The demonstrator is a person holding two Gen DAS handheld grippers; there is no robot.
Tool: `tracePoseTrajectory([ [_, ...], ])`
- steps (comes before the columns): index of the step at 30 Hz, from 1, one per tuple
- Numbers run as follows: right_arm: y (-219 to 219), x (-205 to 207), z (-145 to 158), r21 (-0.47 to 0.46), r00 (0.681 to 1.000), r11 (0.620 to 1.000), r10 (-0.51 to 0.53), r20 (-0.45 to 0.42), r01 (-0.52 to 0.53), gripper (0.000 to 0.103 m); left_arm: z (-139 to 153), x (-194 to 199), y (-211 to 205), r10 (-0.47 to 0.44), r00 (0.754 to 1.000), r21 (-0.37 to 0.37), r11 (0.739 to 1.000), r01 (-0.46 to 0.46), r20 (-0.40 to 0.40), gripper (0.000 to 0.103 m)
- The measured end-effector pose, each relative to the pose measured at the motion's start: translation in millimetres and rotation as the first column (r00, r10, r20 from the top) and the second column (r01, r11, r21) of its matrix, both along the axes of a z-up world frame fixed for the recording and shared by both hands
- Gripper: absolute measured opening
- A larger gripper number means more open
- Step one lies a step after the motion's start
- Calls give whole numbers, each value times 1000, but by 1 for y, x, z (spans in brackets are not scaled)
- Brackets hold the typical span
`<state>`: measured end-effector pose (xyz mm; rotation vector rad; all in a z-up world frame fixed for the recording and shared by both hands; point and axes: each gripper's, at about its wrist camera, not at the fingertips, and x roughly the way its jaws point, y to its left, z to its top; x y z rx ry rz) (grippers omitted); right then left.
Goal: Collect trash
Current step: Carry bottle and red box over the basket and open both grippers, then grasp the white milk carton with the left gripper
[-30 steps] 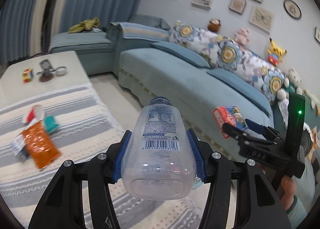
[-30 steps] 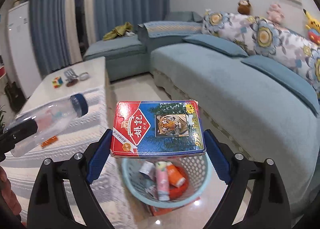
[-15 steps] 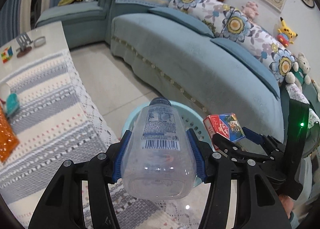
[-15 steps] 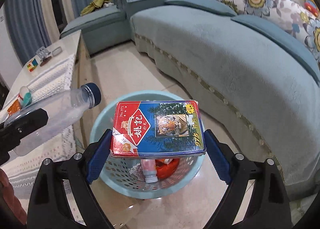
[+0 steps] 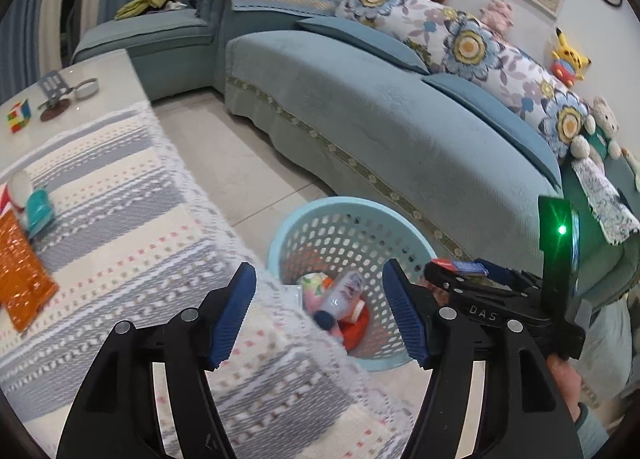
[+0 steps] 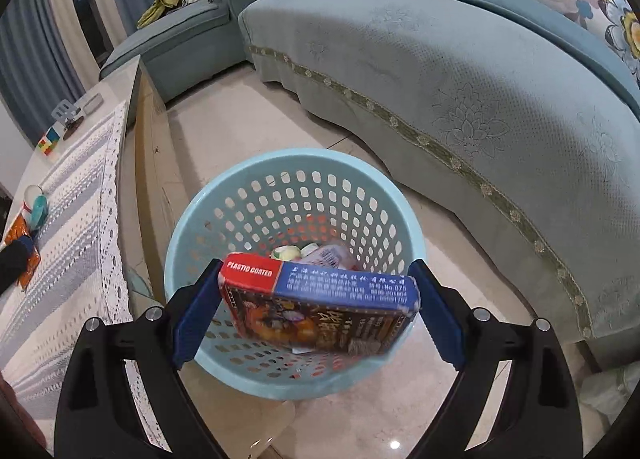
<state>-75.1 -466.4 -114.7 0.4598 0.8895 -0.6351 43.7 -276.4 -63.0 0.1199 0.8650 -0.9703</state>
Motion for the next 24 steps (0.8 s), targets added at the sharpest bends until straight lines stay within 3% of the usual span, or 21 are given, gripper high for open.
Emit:
tracePoseTrajectory([
  [13, 36, 14, 29, -81, 999, 996, 24, -21, -26, 92, 24, 34, 99, 135, 991, -71, 988, -135, -10, 67],
  [19, 75, 30, 67, -109, 992, 990, 101, 78, -92, 91, 29, 57, 162, 231, 972, -124, 964, -235, -44, 68],
  [24, 126, 64, 105, -153, 958, 971, 210, 197, -181, 91, 37, 84, 213, 320, 947, -154, 935, -321, -30, 68],
])
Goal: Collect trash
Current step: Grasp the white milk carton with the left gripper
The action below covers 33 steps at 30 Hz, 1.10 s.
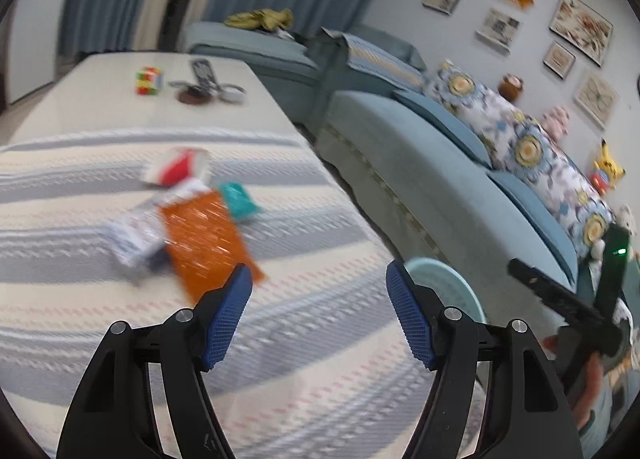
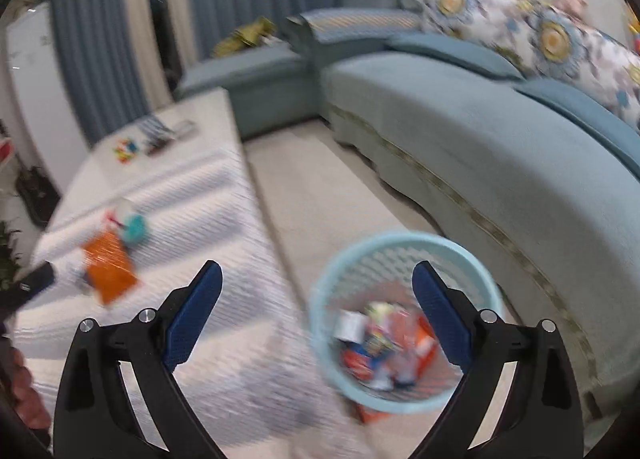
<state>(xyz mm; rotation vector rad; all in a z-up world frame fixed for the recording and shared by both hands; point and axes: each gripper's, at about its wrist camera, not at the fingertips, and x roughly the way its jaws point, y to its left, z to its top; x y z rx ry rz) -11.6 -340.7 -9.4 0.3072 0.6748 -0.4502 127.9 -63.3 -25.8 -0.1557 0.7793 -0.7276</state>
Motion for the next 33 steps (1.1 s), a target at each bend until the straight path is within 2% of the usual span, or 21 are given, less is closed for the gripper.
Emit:
tracePoseTrajectory([
  [4, 42, 38, 14, -15, 994, 994, 105, 44, -104, 91, 7, 27, 40, 65, 998, -6, 998, -65, 23, 68],
  [7, 76, 69, 12, -29, 982, 982, 186, 34, -185, 89, 1, 51, 67, 106, 994, 16, 994, -107, 19, 68],
  [10, 109, 97, 0, -43, 966, 965, 259, 6, -259, 81, -19, 80, 85, 136, 991, 60, 989, -134, -20, 69],
  [13, 136, 122, -17, -51, 943, 942, 332, -27, -333, 71, -40, 97, 95, 151, 986, 65, 987, -147, -71, 69],
  [15, 151, 138, -34, -59, 930, 928, 364, -61, -367, 71, -53, 104, 94, 146, 987, 98, 985, -139, -69, 69],
  [16, 154, 141, -39, -53, 927, 926, 369, -67, -373, 71, -56, 105, 92, 139, 988, 111, 985, -132, -60, 69],
  [18, 160, 150, -52, -30, 921, 922, 382, -76, -385, 71, -63, 110, 83, 97, 994, 139, 986, -90, -44, 75],
  [19, 162, 152, -57, -25, 919, 921, 385, -79, -388, 71, -66, 113, 79, 86, 995, 145, 986, -79, -43, 82],
  [20, 163, 155, -63, -20, 918, 920, 388, -84, -390, 71, -69, 116, 75, 69, 997, 157, 986, -63, -38, 84],
  [24, 163, 162, -75, 7, 913, 916, 400, -84, -401, 71, -80, 128, 53, -44, 999, 229, 972, 47, -19, 84],
  [28, 163, 169, -83, 4, 906, 911, 411, -104, -413, 71, -92, 135, 36, -131, 991, 321, 939, 125, -3, 84],
  [30, 161, 172, -84, 4, 899, 905, 424, -111, -426, 71, -100, 137, 29, -157, 988, 361, 920, 150, -10, 80],
  [32, 162, 175, -86, -2, 896, 903, 427, -120, -430, 71, -104, 138, 27, -163, 986, 363, 918, 159, -20, 65],
  [33, 163, 177, -87, -2, 896, 902, 428, -122, -431, 71, -105, 138, 27, -157, 987, 359, 920, 154, -22, 63],
])
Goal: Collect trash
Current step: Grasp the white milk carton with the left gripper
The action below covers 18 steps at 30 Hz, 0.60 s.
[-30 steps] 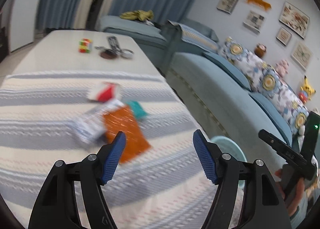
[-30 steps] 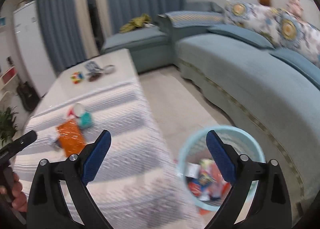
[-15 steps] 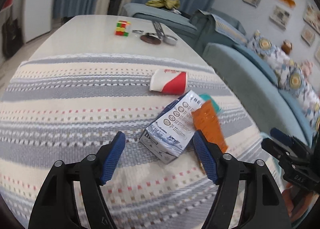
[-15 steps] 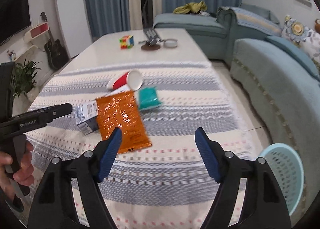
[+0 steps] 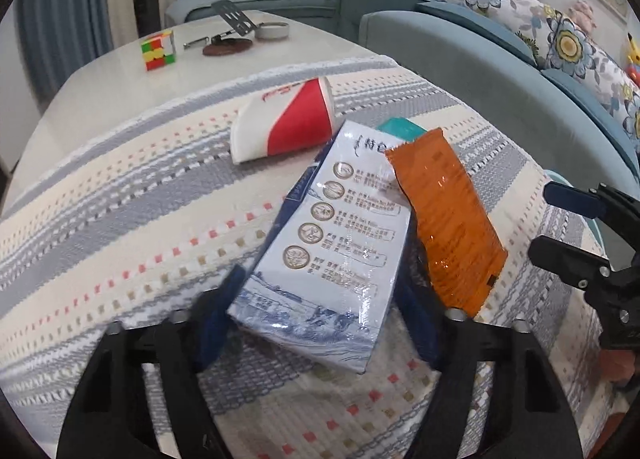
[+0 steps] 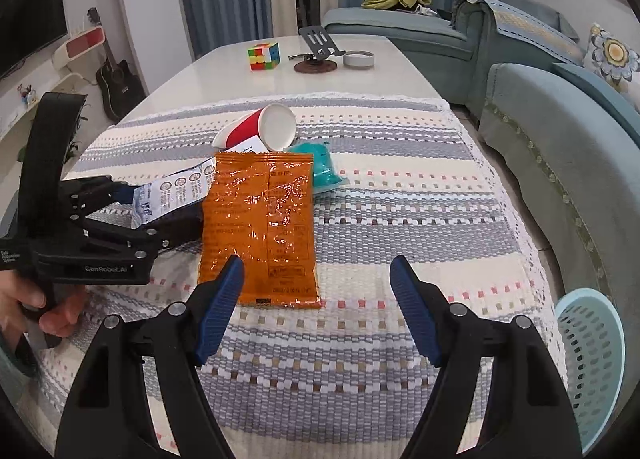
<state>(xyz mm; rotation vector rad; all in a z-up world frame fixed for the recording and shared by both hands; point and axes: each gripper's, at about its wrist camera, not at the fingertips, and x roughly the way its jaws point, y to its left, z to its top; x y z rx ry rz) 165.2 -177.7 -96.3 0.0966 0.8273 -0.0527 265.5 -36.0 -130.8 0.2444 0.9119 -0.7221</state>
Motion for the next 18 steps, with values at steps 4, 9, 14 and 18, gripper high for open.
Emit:
tracePoseTrajectory([
  [4, 2, 7, -3, 25, 1000, 1000, 1, -11, -1, 71, 3, -11, 7, 49, 999, -32, 998, -49, -5, 57],
  [9, 10, 18, -8, 44, 999, 999, 0, -43, 2, 72, 7, -48, 34, 252, 968, -11, 968, -252, -6, 56],
  [14, 19, 29, -18, 92, 997, 996, 24, -73, -17, 72, 6, -87, 51, 377, 923, 50, 923, -382, 83, 57],
  [18, 27, 31, -23, 74, 996, 996, 58, -70, -53, 77, 8, -90, 66, 406, 913, -4, 914, -406, 38, 66],
])
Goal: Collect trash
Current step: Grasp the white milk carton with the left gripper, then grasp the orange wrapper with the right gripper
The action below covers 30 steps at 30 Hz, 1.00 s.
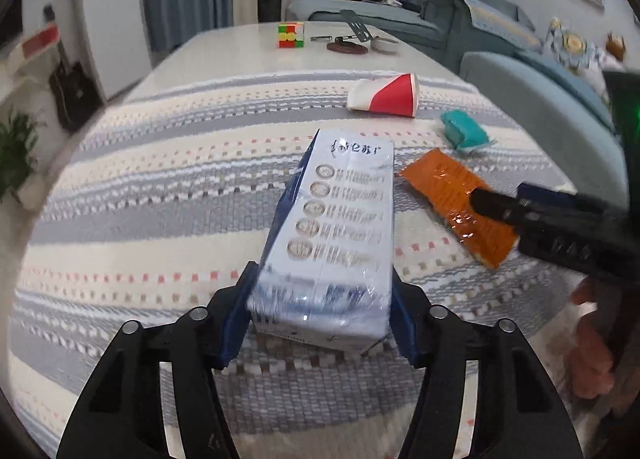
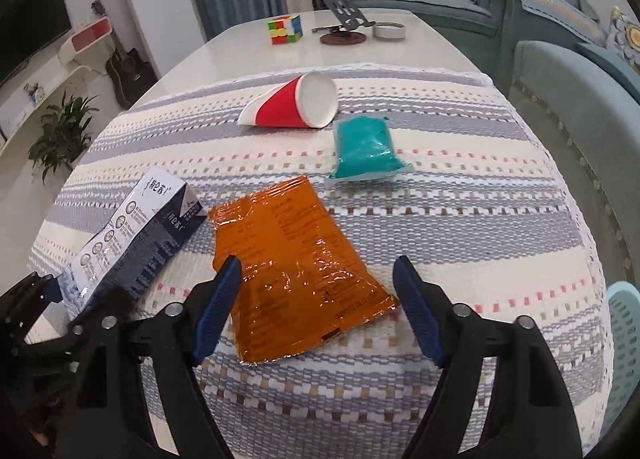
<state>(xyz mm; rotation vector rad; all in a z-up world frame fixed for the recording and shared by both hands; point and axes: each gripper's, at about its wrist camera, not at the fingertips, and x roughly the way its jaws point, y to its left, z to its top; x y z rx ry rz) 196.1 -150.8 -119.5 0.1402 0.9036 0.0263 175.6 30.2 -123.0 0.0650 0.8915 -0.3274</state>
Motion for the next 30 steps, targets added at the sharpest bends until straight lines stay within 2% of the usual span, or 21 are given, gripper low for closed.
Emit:
tracePoseTrajectory([
  [1, 1, 0, 0, 0, 1000, 1000, 9, 2, -9, 78, 1, 2, 2, 0, 1000, -6, 1000, 0, -10, 72],
  [5, 4, 0, -1, -1, 1000, 1000, 31, 6, -31, 79, 13, 21, -1, -18, 999, -42, 999, 17, -28, 81],
  [7, 6, 0, -2, -11, 1000, 1000, 22, 6, -22, 80, 11, 35, -9, -52, 995, -35, 998, 49, -80, 85],
  [9, 8, 1, -3, -18, 1000, 1000, 24, -3, -25, 81, 1, 46, -18, -60, 990, 9, 998, 61, -131, 81],
  [10, 9, 2, -3, -23, 1000, 999, 26, -9, -27, 81, -3, 48, -20, -57, 987, 28, 998, 61, -148, 71],
  [11, 10, 2, -4, -20, 999, 999, 32, -14, -32, 81, -4, 49, -21, -44, 991, 52, 997, 51, -128, 61],
  [12, 10, 3, -4, -19, 999, 999, 35, -14, -36, 81, -2, 47, -20, -47, 992, 45, 998, 52, -116, 59],
  [14, 11, 3, -3, -33, 1000, 999, 26, -12, -26, 82, -1, 44, -12, -39, 993, -11, 999, 38, -114, 58],
  [17, 12, 9, -7, -36, 999, 999, 32, -41, -33, 83, -2, 35, 8, 23, 997, -59, 998, -28, -77, 57],
  [21, 20, 14, -10, -73, 996, 996, 50, -71, -55, 90, -2, 23, 22, 58, 998, -81, 995, -60, -30, 57],
  [25, 29, 20, -13, -114, 994, 992, 51, -91, -62, 90, 1, 16, 24, 58, 998, -80, 995, -59, -8, 57],
  [27, 29, 19, -13, -120, 995, 991, 42, -88, -52, 83, 1, 18, 25, 62, 998, -81, 995, -63, -11, 57],
  [28, 28, 18, -12, -124, 997, 991, 30, -77, -40, 71, 1, 19, 26, 66, 998, -86, 994, -67, -9, 57],
  [30, 23, 14, -9, -119, 999, 993, 4, -50, -10, 63, 3, 18, 29, 75, 997, -106, 992, -74, 0, 57],
])
